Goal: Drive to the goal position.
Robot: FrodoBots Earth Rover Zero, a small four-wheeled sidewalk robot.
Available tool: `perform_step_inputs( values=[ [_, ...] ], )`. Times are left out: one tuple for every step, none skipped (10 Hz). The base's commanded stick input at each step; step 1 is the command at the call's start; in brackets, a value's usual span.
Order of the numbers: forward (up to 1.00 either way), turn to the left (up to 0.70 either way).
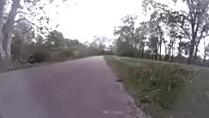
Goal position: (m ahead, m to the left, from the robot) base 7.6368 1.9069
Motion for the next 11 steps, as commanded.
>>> perform_step_inputs(
  values=[
    [1.0, 0.0],
    [1.0, 0.0],
    [1.0, 0.0],
    [1.0, 0.0],
    [1.0, 0.0],
    [1.0, 0.0],
    [1.0, 0.0],
    [1.0, 0.0],
    [1.0, 0.0],
    [1.0, 0.0],
    [1.0, 0.0]
  ],
)
